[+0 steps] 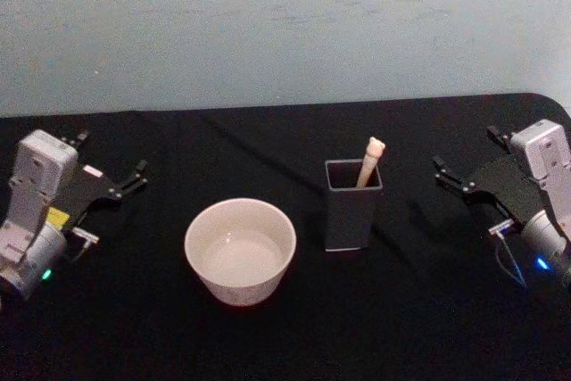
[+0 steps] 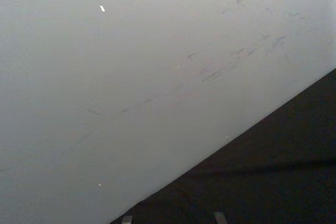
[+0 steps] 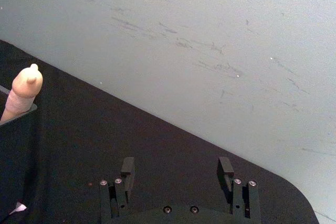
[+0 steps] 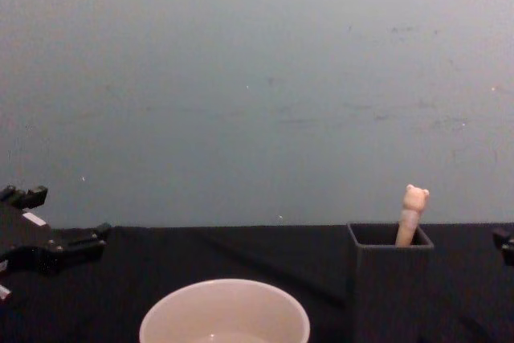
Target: Pick up the stirring spoon with one hand, stir inside the cup, then place it back in its original position.
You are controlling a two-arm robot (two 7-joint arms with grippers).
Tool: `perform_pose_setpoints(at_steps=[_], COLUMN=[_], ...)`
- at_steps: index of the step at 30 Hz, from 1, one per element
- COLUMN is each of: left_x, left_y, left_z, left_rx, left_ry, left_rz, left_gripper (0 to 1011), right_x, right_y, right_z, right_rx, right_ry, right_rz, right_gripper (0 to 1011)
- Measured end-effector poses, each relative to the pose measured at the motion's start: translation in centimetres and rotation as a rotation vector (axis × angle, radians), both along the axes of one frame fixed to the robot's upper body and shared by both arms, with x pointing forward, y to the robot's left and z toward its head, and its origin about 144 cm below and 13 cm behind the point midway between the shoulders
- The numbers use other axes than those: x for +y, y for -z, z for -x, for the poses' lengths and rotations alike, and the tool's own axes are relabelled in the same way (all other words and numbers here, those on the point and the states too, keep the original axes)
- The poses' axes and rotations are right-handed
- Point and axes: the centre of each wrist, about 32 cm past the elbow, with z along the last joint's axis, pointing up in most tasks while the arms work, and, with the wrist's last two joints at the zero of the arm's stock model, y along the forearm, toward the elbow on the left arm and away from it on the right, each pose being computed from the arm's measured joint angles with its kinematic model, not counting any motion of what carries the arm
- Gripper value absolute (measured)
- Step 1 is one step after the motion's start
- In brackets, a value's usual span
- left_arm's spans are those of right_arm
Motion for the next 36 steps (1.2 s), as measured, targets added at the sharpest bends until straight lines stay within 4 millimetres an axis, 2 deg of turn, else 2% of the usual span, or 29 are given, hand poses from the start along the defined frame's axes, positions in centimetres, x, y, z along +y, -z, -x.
perform_pose_setpoints(at_steps=[36], left_x=[0.00], left_y=[0.00], left_z=[0.00], left_rx=[0.000], left_ry=[0.000], left_rz=[0.000], left_gripper=[1001], right_x=[0.00], right_y=[0.00], right_z=[0.00], right_rx=[0.000], right_ry=[0.000], right_rz=[0.000], right_gripper=[1002])
